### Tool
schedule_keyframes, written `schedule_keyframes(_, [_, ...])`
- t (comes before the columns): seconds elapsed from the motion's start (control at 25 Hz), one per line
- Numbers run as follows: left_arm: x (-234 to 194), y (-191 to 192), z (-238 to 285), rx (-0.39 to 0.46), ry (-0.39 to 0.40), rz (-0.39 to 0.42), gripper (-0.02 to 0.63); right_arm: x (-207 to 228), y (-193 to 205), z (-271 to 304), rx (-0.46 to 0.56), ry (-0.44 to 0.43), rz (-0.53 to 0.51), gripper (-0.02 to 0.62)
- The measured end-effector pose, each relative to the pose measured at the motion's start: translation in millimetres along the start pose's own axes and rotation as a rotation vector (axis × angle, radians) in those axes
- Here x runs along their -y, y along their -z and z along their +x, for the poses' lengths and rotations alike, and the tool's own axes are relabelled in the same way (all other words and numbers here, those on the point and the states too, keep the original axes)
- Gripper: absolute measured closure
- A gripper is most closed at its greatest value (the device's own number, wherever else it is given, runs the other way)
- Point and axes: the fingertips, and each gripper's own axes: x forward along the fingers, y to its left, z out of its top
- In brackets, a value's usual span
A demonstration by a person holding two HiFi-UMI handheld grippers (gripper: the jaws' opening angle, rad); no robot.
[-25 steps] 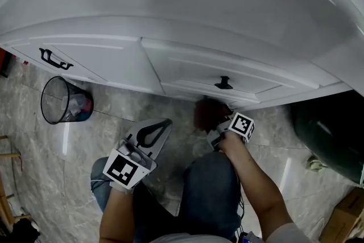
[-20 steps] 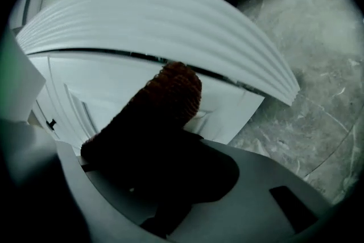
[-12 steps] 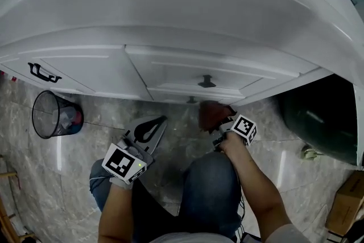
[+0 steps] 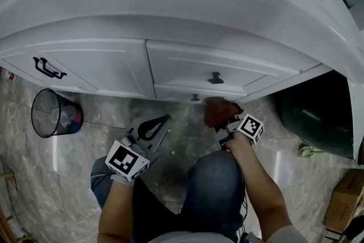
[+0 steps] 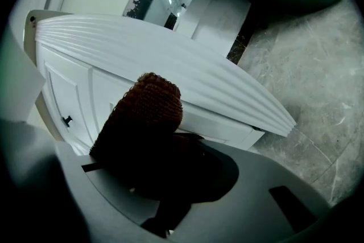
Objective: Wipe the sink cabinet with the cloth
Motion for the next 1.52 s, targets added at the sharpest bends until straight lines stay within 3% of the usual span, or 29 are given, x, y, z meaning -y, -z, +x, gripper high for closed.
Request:
schedule_keyframes(0.24, [-0.6, -5.1, -10.7, 0.020, 0.003, -0.008, 0.594, -24.7, -13.1, -13.9, 0.054, -0.046, -0.064, 0.548])
schedule_keyframes(0.48, [3.0, -11.3, -13.5, 0.048, 0.020, -0.020, 0.594, -45.7, -52.2, -49.5, 0.211, -0.061, -0.176, 0.548])
schedule_keyframes(0.8, [1.4, -11.2, -14.0, 0.056, 0.025, -0.026, 0.595, -90.3, -66.5, -59.9, 0.284, -0.187, -0.325, 0.548])
schedule_keyframes(1.28, [-0.8, -18.7, -18.9, 0.089, 0.023, -0.041, 0.594, -113.1, -62.6, -56.4, 0.270, -0.199, -0.454, 0.548])
schedule_keyframes(1.52, [-3.3, -14.0, -19.4, 0.074, 0.023, -0.038, 0.595, -122.3, -48.9, -49.3, 0.226, -0.243, -0.457, 0.548])
